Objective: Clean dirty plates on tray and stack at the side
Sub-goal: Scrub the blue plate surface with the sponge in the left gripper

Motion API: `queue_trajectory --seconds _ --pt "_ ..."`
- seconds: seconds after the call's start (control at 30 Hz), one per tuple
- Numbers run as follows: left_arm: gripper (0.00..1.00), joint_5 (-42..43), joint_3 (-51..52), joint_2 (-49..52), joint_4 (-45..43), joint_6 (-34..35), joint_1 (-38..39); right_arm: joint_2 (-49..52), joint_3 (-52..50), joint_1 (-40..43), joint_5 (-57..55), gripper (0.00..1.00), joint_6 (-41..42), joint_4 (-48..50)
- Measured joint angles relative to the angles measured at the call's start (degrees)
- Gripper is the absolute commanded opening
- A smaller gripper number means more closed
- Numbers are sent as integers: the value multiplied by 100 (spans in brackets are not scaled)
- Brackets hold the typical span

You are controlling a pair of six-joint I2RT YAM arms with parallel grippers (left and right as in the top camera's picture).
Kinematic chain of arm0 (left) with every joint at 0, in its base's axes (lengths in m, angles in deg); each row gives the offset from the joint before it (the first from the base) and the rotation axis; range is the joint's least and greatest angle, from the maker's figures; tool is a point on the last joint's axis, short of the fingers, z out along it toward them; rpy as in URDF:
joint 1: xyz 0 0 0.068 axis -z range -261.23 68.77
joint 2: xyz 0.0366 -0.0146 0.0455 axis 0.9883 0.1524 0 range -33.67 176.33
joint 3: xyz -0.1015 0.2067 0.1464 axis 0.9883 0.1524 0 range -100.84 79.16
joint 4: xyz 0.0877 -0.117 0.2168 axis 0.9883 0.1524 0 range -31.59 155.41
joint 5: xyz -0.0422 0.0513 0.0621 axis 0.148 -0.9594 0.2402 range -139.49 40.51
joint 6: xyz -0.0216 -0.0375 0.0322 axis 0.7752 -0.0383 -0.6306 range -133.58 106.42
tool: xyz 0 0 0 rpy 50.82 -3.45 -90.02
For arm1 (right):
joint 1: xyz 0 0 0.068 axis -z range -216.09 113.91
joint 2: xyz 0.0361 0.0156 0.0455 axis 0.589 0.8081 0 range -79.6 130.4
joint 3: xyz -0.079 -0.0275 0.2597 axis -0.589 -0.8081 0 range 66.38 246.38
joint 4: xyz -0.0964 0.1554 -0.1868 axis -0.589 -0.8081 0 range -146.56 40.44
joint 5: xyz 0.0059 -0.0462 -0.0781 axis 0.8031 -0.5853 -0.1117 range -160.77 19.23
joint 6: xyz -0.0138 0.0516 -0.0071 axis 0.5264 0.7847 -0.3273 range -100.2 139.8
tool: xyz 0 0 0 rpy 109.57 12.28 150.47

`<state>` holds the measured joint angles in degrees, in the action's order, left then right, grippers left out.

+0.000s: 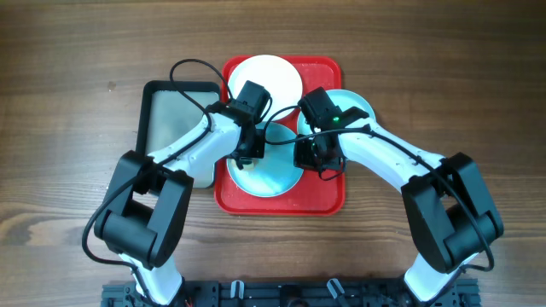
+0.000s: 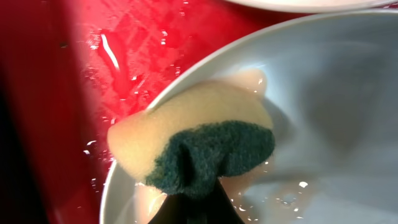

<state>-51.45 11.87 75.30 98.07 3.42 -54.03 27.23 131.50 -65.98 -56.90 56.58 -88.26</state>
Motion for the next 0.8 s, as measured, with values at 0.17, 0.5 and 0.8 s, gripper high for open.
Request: queue_trajectory --seconds 0.17,0.5,0.8 --pt "6 214 -26 22 -26 0 13 0 -7 11 -4 4 0 -2" --pt "4 758 -52 66 -125 -2 400 0 -13 11 -17 4 2 -2" --pt "4 1735 -85 83 96 -190 562 0 -13 11 -15 5 0 7"
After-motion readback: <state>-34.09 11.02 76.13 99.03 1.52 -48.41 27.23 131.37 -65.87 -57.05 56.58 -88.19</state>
